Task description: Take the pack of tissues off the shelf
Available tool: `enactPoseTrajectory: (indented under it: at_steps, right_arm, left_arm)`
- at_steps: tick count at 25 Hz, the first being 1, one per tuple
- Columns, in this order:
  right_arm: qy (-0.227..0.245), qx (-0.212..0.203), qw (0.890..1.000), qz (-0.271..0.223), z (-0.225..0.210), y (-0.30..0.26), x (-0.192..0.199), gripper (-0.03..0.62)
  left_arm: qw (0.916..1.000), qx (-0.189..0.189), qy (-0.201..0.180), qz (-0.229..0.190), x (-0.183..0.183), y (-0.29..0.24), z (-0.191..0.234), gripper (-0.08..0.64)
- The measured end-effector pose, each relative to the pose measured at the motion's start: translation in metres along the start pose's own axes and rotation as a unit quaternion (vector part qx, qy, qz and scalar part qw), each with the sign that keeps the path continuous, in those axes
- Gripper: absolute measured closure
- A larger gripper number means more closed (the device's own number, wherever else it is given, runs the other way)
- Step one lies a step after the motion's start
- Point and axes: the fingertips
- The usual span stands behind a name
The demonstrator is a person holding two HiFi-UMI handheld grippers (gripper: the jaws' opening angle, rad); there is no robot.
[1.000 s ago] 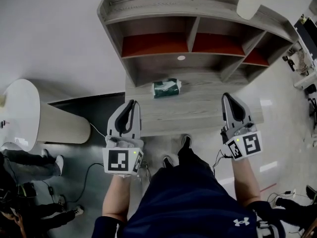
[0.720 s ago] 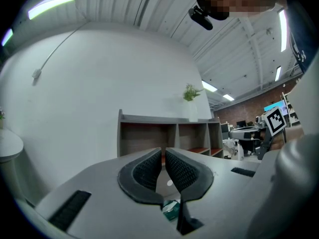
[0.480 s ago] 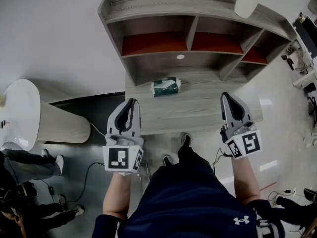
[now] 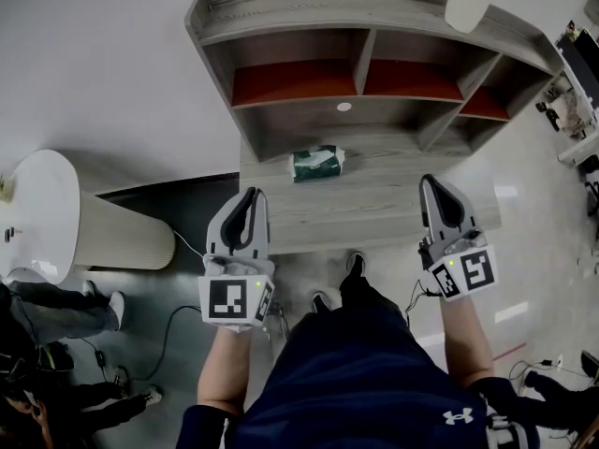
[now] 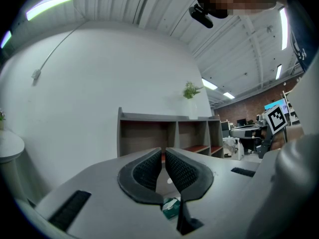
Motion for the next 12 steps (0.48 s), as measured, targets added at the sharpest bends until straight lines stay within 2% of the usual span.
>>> enactPoseTrajectory:
  at_steps: [12]
  right_arm:
    - [0.000, -0.002, 1.000, 0.004, 0.0003, -0.0003, 0.0005, 0.589]
  left_arm:
    - [1.0000, 0.000, 0.001, 0.003, 0.0003, -0.0002, -0.0004, 0.523]
Point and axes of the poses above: the fingertips, and each gripper's own axes: y backward along the fingers, z to its left, x out of its underside, and after that the axes turned 8 degrees about z, right-handed
